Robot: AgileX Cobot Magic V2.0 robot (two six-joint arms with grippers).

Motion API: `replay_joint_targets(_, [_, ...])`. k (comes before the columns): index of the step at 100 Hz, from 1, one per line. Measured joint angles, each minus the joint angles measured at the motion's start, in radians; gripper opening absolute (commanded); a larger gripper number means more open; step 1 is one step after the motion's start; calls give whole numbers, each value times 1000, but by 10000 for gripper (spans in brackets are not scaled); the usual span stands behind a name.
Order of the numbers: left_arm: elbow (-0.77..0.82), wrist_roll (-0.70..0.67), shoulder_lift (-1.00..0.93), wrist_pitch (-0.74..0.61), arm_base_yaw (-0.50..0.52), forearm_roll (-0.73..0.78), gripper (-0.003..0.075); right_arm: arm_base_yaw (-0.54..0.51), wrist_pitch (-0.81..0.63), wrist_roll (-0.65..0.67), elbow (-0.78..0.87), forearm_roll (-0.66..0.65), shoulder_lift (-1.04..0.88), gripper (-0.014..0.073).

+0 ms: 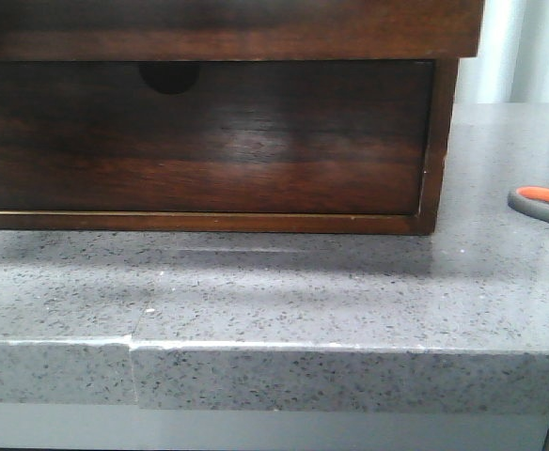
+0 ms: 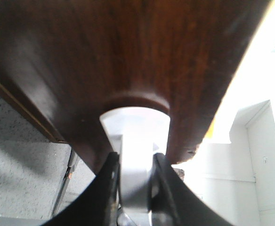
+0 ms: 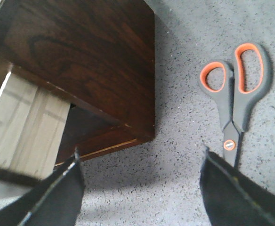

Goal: Put scissors in drawer with both arms
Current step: 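Pull the drawer open toward the robot with the left gripper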

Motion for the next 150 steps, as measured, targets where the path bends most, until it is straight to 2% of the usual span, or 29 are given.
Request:
replay_joint_targets(23, [10, -144, -112, -14, 0, 139, -17, 0, 0, 0, 0, -24, 0, 466])
replay_joint_targets(30, [12, -156, -118, -15, 0, 148, 27, 0, 0, 0, 0, -34, 0, 466])
replay_joint_targets(37, [14, -155, -125, -16, 0, 155, 150, 0, 0, 0, 0, -35, 0, 466])
replay_joint_targets(49, [10, -108, -138, 1, 0, 177, 466, 0, 0, 0, 0, -37, 0, 466])
replay_joint_targets(54, [2, -97, -145, 23, 0, 177, 546, 0, 0, 0, 0, -39, 0, 466])
replay_joint_targets(58, [-1, -85, -152, 35, 0, 173, 568, 0, 0, -4, 0, -40, 0, 466])
replay_joint_targets(65, [-3, -67, -166, 53, 0, 173, 557, 0, 0, -9, -2, -42, 7, 466])
replay_joint_targets(73, [-5, -60, -192, 65, 0, 188, 505, 0, 2, -11, -14, -49, 33, 466])
replay_joint_targets(84, [-13, -81, -249, 72, 0, 269, 460, 0, 25, -12, -63, -82, 95, 466])
replay_joint_targets(95, [-31, -133, -307, 85, 0, 369, 460, 0, 51, -12, -138, -129, 187, 466])
replay_joint_targets(121, [-52, -165, -333, 103, 0, 424, 447, 0, 67, -12, -294, -179, 397, 466])
replay_joint_targets(140, [-134, -167, -348, 118, 0, 596, 231, -30, 163, 0, -417, -268, 569, 466])
replay_joint_targets(150, [-203, -167, -348, 137, 0, 717, 153, -37, 246, 2, -478, -326, 685, 466])
